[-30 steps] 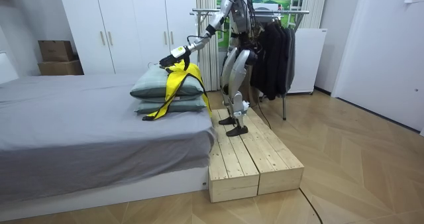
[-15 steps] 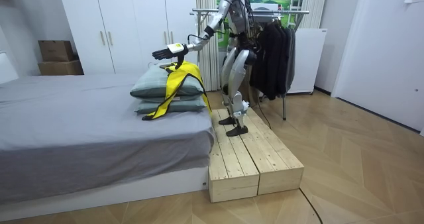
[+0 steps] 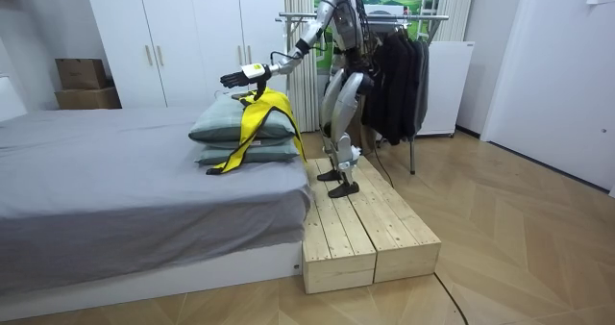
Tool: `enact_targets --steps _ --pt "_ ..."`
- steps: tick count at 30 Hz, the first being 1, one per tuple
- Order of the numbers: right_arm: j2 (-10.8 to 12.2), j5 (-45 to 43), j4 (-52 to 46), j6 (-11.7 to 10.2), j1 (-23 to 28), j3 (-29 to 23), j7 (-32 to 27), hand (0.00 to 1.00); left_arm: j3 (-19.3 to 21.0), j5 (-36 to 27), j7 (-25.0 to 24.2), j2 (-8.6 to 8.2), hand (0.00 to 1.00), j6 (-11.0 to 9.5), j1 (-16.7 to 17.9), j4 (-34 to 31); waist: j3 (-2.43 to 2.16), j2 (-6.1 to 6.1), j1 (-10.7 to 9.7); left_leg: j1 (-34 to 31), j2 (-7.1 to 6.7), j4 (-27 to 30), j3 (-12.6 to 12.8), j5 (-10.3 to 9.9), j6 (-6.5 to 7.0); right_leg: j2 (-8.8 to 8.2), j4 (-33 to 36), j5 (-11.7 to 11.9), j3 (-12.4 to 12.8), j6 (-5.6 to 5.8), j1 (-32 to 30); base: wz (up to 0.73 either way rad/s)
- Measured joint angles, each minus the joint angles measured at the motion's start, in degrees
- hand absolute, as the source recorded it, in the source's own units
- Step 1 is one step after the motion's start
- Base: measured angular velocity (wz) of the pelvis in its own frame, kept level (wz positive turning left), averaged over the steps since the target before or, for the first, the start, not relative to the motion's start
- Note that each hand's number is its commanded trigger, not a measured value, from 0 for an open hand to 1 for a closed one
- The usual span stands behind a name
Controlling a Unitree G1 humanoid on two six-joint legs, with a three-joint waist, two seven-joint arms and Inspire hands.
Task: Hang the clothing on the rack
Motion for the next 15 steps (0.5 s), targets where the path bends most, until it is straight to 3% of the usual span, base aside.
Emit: enact_targets --steps 6,15 --pt "-0.4 0.3 0.0 -0.1 -0.6 -0.1 0.3 0.0 -0.4 0.0 -2.7 -0.13 0.0 0.3 0.0 0.0 0.22 1.4 -0.7 0.3 0.05 0.5 0.4 -0.5 0.21 -0.24 1.4 -0.1 0.2 0.09 0.0 -0.03" --pt "-0.5 1.0 -0.2 -0.6 -0.6 -0.3 0.5 0.0 -2.3 -0.3 -4.7 -0.24 0.0 0.3 -0.1 0.0 0.29 1.68 -1.1 0.7 -0.14 0.5 1.3 -0.5 0.21 -0.62 3.0 -0.6 1.0 -0.06 -0.8 -0.03"
